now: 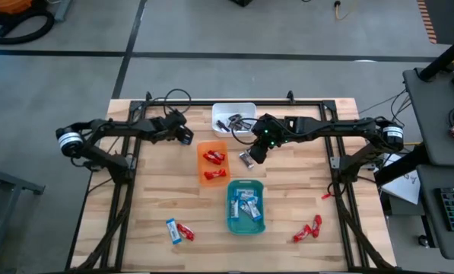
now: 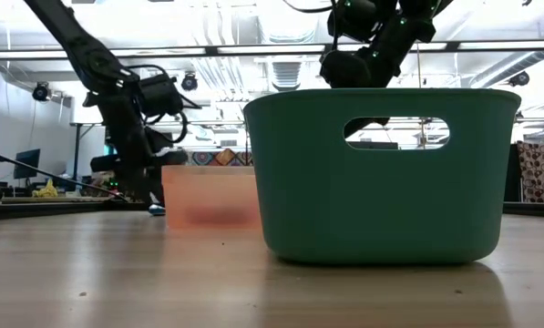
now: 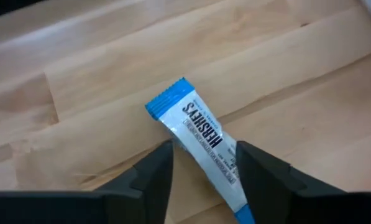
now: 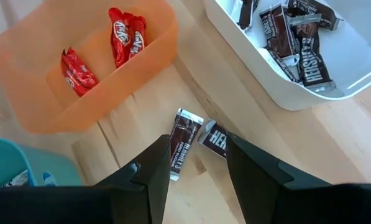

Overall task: Sort candy
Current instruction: Put the white chocolate bar into the green bin

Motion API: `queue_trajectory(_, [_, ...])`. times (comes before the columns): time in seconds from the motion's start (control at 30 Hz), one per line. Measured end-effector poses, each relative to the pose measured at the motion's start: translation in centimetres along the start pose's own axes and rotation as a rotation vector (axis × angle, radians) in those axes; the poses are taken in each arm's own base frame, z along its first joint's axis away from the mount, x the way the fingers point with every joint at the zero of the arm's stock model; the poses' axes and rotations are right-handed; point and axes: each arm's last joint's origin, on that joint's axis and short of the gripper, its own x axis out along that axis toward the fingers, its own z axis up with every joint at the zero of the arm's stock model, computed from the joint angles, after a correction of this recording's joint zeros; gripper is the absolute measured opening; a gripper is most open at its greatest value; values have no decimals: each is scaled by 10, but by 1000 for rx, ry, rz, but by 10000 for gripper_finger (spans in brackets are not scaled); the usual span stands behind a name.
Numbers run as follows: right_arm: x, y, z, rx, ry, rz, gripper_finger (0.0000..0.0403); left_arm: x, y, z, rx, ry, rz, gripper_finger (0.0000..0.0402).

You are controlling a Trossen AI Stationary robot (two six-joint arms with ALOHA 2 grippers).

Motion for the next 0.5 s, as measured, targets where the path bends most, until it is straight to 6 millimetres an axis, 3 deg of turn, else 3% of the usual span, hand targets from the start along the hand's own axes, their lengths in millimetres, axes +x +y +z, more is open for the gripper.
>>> queue_trajectory(0.27, [0,0,1,-7,-5,1,146,14,-4,-4,32,24,12,186])
queue_trajectory(0.5, [0,0,1,-16,-7,2,146,21,-5,-6,48,45,24,126])
